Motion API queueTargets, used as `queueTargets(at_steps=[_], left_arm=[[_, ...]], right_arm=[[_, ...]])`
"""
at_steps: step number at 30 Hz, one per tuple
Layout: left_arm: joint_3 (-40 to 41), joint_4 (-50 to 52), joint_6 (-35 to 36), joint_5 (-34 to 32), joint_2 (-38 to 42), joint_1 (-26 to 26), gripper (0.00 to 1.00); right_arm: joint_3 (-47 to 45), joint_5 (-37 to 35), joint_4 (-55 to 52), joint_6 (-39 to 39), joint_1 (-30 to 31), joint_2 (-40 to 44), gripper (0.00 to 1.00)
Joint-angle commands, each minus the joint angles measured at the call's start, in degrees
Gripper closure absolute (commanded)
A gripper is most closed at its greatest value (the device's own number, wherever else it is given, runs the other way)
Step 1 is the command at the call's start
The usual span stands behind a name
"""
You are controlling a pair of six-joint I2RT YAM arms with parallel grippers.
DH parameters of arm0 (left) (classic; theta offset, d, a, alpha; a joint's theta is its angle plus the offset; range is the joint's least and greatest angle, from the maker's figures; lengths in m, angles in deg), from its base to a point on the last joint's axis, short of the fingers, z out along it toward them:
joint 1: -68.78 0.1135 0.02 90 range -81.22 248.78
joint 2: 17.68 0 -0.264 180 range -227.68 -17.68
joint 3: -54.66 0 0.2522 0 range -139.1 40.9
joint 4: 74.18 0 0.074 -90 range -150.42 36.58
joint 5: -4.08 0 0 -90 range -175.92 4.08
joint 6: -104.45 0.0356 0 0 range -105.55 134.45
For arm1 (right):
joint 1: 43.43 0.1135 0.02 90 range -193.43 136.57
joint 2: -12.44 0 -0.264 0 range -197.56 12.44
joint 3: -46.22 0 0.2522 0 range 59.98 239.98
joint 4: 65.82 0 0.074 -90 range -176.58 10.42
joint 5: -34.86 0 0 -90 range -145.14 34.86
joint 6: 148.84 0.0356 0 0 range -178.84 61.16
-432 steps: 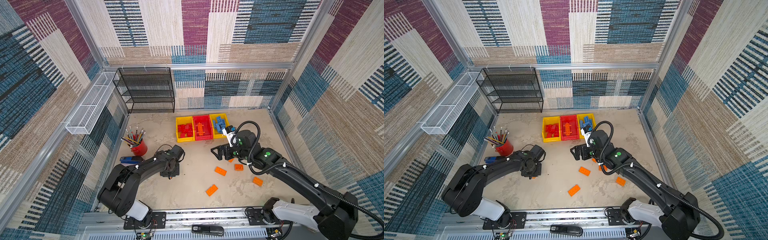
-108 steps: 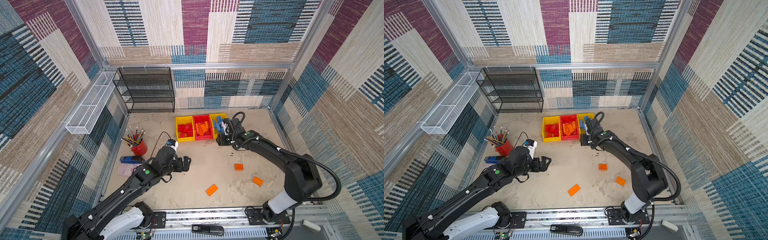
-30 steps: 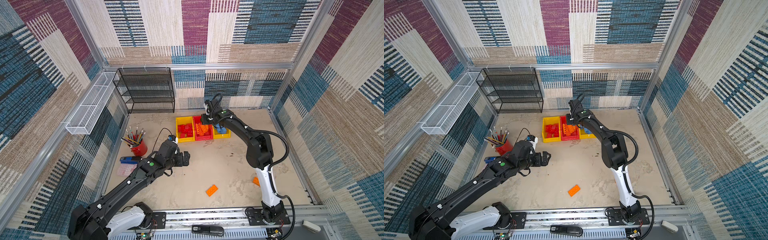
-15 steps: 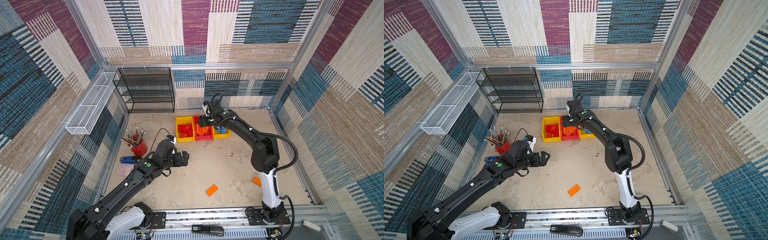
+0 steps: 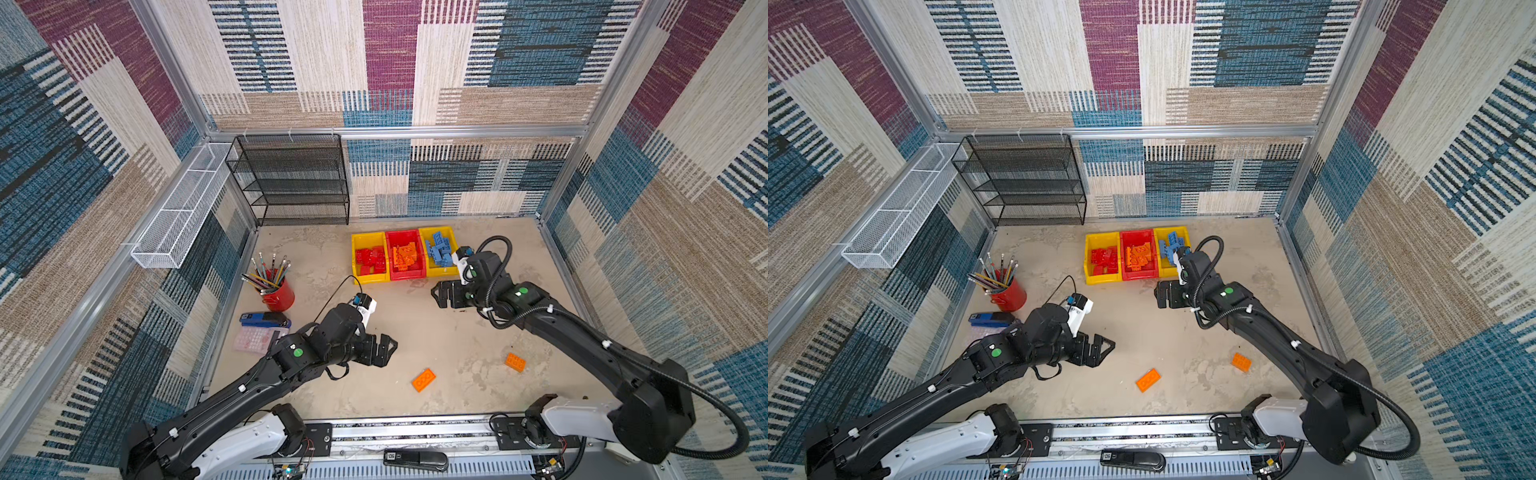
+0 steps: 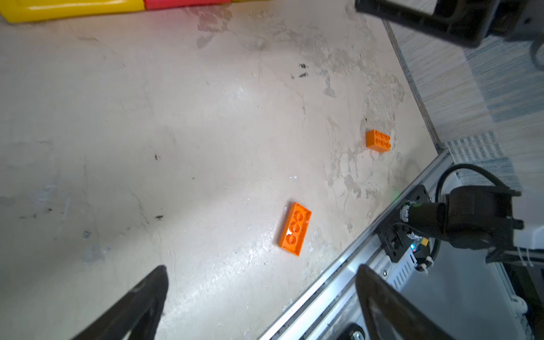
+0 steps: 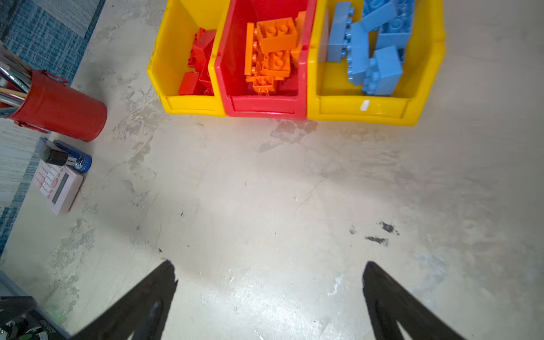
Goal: Sort the legos into containers by color
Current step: Pick up the lego from the middle-left of the table.
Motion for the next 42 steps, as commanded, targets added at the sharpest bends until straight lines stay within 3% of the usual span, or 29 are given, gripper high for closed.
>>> queueTargets(at_steps=[1,6,13,23,37,42], left_arm=[[2.7,-3.7,-4.0,-1.5,-0.6,-3.4,0.01],[5.2,-6.8,-5.8,-5.3,-4.9,-9.8,0.02],[0.9,-7.8,-4.9,-7.8,-15.7,-17.1,0.06],[-5.3,-9.3,-2.5,-8.0,-29.0,-20.3,0.13],[-15.3,1.7,-3.2,-22.6,-41.2,-24.3,0.22],[-15.7,0.4,-2.7,-22.1,-43.6,-25.0,0.25]], right_arm=[[-3.2,-2.7,-1.7,3.6,0.0,5.7,0.01],[-7.1,-2.6,-3.9,5.2,0.0,11.8,0.01],[-10.7,-0.9,-4.8,6.3,0.0,18.3,0.01],[-11.4,0.0,-5.5,6.4,0.0,22.6,0.01],[-10.2,-1.7,-7.2,6.5,0.0,24.7,0.01],[-9.8,-1.9,-7.7,6.8,0.0,24.7,0.01]])
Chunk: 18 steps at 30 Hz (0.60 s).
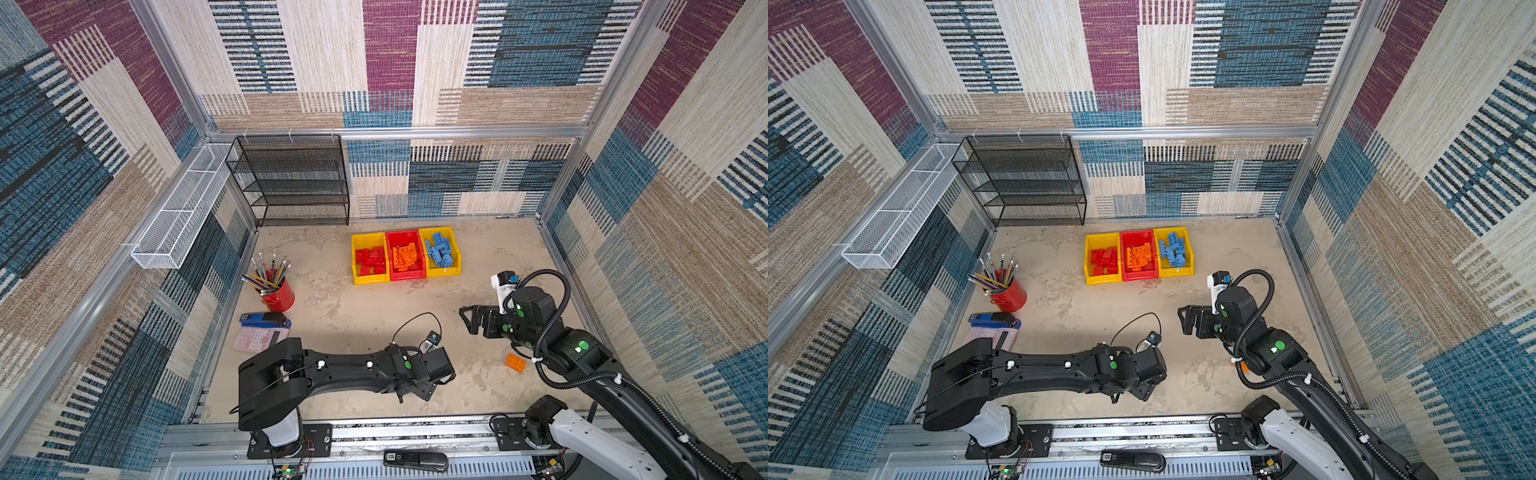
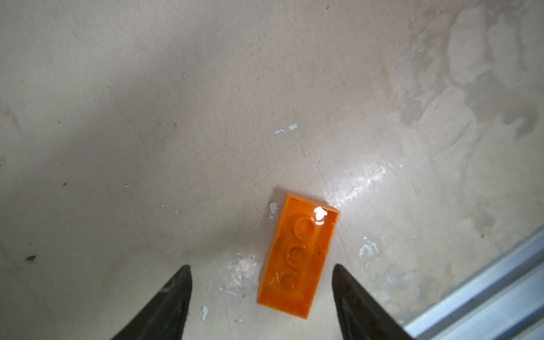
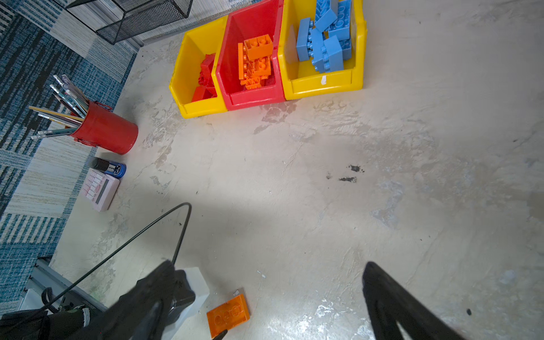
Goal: Sort the legos into containers by color
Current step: Pick up the lego from the middle-left of the table.
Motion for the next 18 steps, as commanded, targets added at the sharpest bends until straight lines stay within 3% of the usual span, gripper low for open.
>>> queueTargets(at_steps=[1,7,12,18], left_arm=[[-0.4,0.2,0.1,-0.7,-1.3,-0.4,0.26],[-0.7,-2.2,0.7,0.7,-3.2,-1.0,0.27],[-1.3,-2.7,0.6,1.6,-6.1,-1.1,0.33],[-0.9,-3.2,-0.2,1.9,-7.2,-1.2,0.61]], right_arm=[[0.5,-0.9,-0.6,1.0,0.1,0.1,0.01],[0.7,-1.3,-1.1,1.4,0.1,0.3,0.01],[0.9,-1.3,-1.3,1.3,0.1,-0.1,0.01],[0.6,-1.5,-1.3,1.4,0.0,-0.3,0.01]])
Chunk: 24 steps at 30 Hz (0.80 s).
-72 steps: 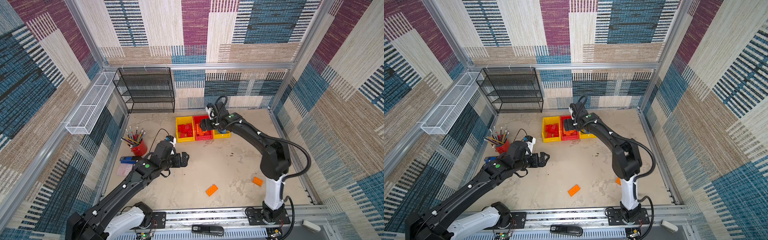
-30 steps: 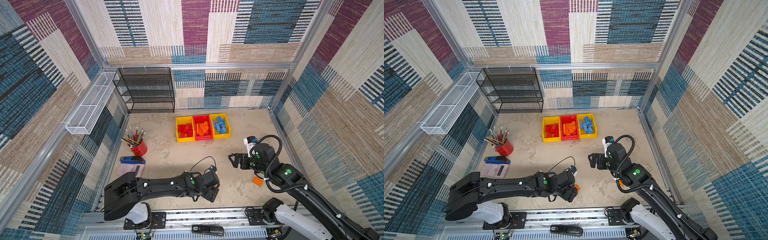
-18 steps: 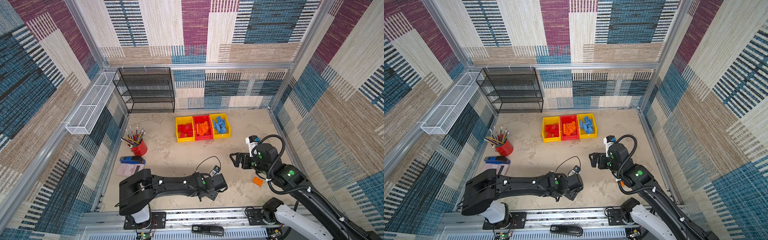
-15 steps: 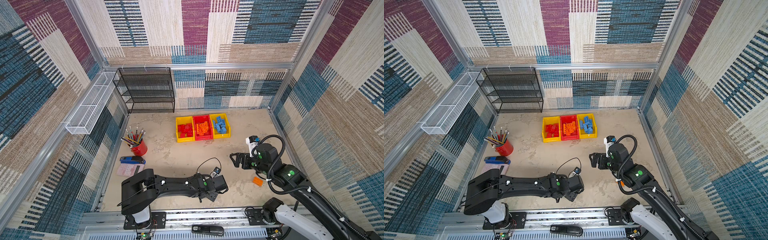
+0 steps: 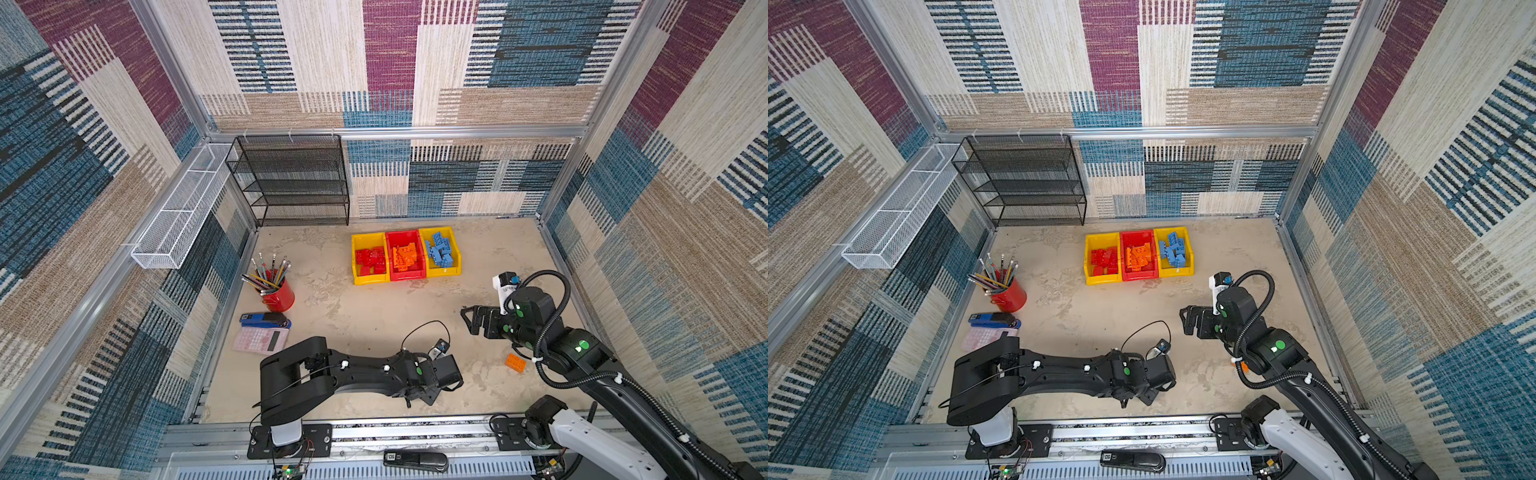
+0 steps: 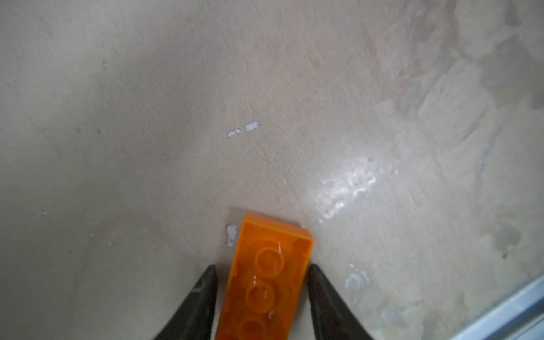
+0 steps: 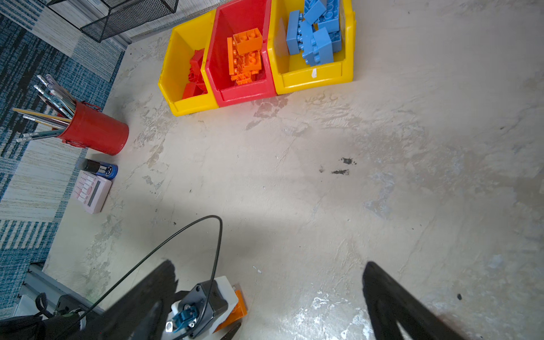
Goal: Sort the legos into containers by color
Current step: Pick up the lego from the middle-left of the table.
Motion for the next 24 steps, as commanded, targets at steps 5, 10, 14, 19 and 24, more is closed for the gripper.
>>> queueTargets(at_steps=[5,10,14,19,24], left_arm=[[-0.3,5.2,-1.0,-1.8,0.1,0.2,0.81],[-1.4,9.1,0.5,-4.2,3.3,1.9,0.85],[-3.5,11.1,4.0,-4.2,6.2,6.9,0.85],[-9.9,12.5,10.3,-2.4,7.7,16.6,0.84],[-23.0,14.5,17.1,0.6,2.1,25.4,0.84]], right_arm=[[0.3,-0.8,0.7,0.4,0.1,-0.1,0.01],[0.9,-0.8,1.5,0.5,0.1,-0.4,0.01],[2.1,-1.1,2.3,0.3,0.0,-1.5,0.01],[5.0,-2.5,2.6,-1.1,0.0,-4.7,0.01],[7.9,-3.3,3.8,-2.6,-0.6,-9.3,0.01]])
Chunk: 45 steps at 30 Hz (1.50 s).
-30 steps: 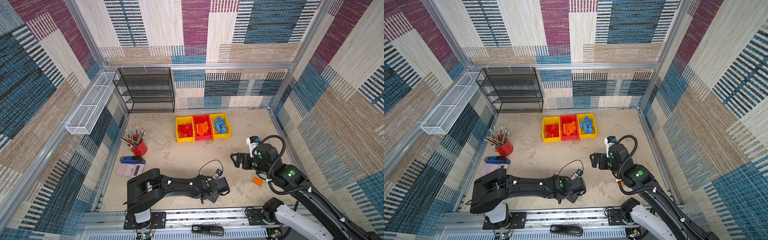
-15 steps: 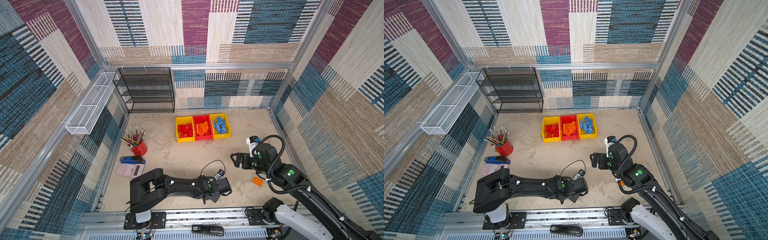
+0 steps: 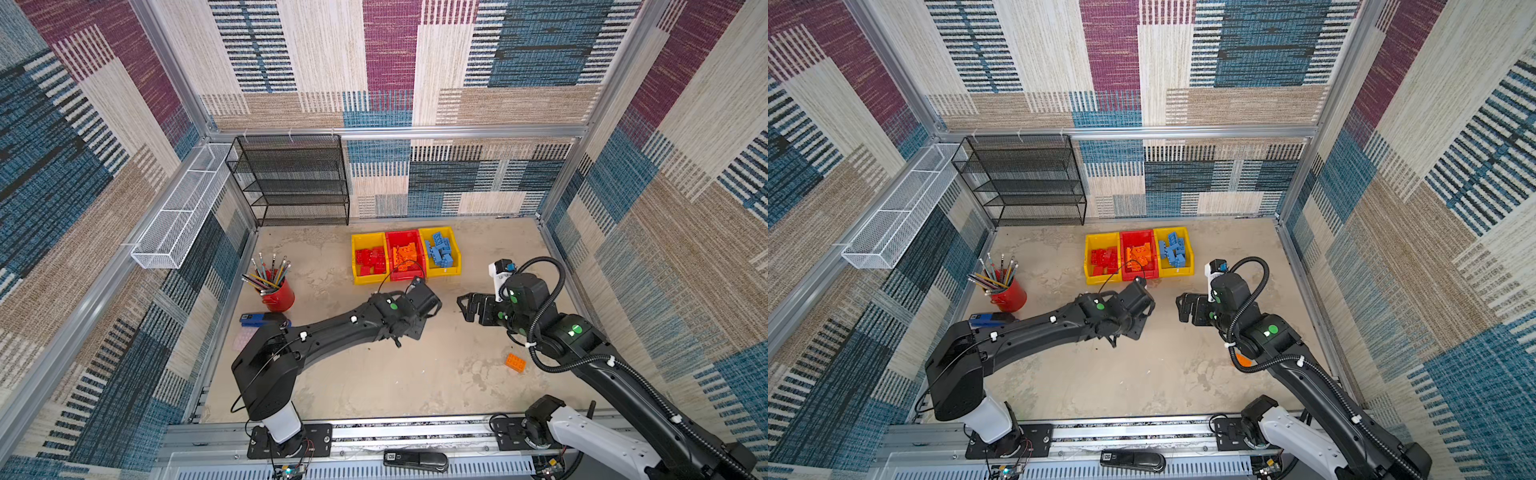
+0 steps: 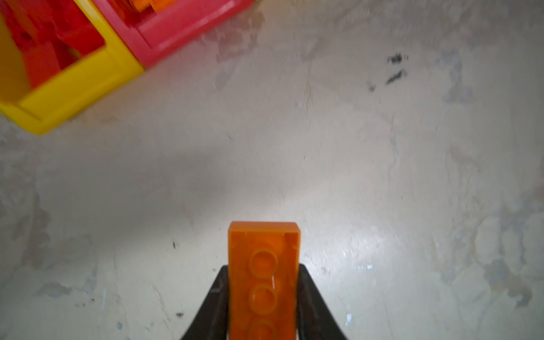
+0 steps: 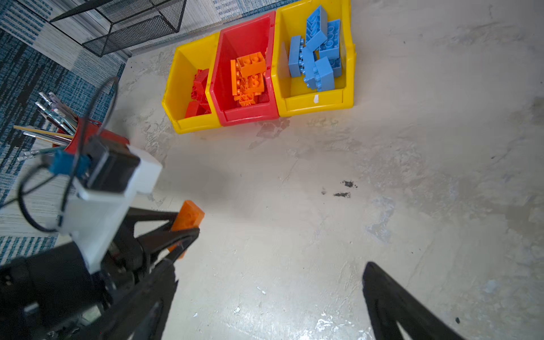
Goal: Sort the legos into containers by color
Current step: Pick up the lego from the middle-left of the table, then place the lego in the container.
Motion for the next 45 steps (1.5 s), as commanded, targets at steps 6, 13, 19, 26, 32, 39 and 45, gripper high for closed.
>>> queueTargets(at_steps=[6,13,19,26,32,39,45], left_arm=[[-26.2,6.9,10.5,6.8,-17.8,11.1,0.84],[-48.0,12.3,11.3,10.9,-34.2,16.5,0.84],[-66.7,18.6,12.0,12.0,-45.4,19.2,0.83],[-69.1,17.5,11.9,12.7,-47.5,21.2,0.28],[-58.8,8.4,11.4,19.2,-40.1,21.1,0.18],[-30.9,-8.1,8.0,23.2,-18.1,19.8,0.16],[3.8,-27.9,2.0,23.2,4.0,19.1,0.09]], right_arm=[[3.2,-1.4,4.4,-3.1,-2.9,-5.8,0.01],[3.9,-3.2,5.3,-4.5,-5.1,-6.6,0.01],[4.6,-6.0,3.2,-5.4,-6.3,-8.4,0.01],[4.2,-4.6,-1.1,-2.2,-11.0,-11.7,0.01],[0.7,-6.4,-1.8,1.2,-12.2,-10.9,0.01],[-2.6,-9.9,-8.1,7.3,-12.6,-10.6,0.01],[-4.5,-11.0,-16.6,15.0,-12.6,-8.0,0.01]])
